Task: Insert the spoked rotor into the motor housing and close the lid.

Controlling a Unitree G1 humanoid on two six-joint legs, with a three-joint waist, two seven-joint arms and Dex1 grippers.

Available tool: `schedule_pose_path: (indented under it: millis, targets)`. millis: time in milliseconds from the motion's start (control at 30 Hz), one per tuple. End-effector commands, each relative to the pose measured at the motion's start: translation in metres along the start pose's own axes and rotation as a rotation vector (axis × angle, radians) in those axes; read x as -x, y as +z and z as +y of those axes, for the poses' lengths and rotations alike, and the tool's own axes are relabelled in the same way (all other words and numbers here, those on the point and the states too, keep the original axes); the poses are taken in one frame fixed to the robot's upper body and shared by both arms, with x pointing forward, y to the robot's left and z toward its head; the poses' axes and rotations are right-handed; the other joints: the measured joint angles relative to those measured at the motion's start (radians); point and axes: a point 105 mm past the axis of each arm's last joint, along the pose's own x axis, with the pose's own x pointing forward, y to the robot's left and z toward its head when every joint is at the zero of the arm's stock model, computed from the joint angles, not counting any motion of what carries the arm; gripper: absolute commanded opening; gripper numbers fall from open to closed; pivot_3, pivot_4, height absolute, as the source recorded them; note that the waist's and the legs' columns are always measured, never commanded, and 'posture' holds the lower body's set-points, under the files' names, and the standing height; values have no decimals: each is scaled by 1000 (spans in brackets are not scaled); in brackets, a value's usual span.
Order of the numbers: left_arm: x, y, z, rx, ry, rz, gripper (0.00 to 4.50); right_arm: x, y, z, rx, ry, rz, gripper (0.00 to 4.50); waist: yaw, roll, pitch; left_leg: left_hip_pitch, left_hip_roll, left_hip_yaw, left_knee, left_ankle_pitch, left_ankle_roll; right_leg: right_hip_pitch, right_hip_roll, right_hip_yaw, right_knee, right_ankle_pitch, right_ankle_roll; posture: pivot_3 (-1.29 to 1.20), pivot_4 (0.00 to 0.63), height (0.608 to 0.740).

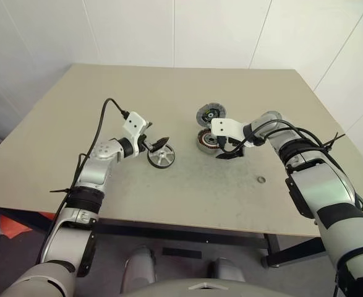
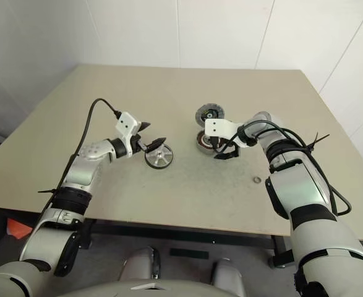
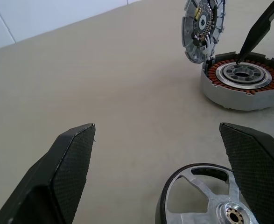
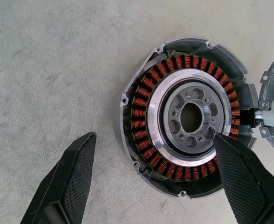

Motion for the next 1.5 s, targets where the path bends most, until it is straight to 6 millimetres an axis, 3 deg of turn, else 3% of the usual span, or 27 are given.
schedule_pose_path:
  millis: [33, 433, 1000, 1333, 1500]
  targets:
    - [3, 10, 8, -28, 29, -30, 4500, 7, 12, -13, 41, -33, -8, 4490, 0, 0, 0, 0, 0, 0, 0, 0, 0, 0, 0, 0, 0, 0, 0, 0, 0, 740]
    - [5, -1, 10, -1, 53, -6, 4500, -9, 13, 4, 60, 43, -17, 4490, -1, 0, 0, 0, 1, 0, 0, 0, 0, 0, 0, 0, 0, 0, 0, 0, 0, 740]
    - [0, -4, 4, 3, 28, 5, 4500, -10, 17, 13, 113, 88, -56, 4490, 0, 0, 0, 0, 1, 0, 0, 0, 0, 0, 1, 0, 0, 0, 0, 0, 0, 740]
    - [1, -6, 3, 3, 25, 12, 4500, -7, 17, 14, 116, 77, -77, 4490, 1, 0, 0, 0, 1, 0, 0, 0, 0, 0, 1, 0, 0, 0, 0, 0, 0, 740]
    - [0, -8, 1, 2, 15, 17, 4500, -3, 27, -4, 86, -33, -119, 4490, 0, 0, 0, 0, 1, 0, 0, 0, 0, 0, 1, 0, 0, 0, 0, 0, 0, 740]
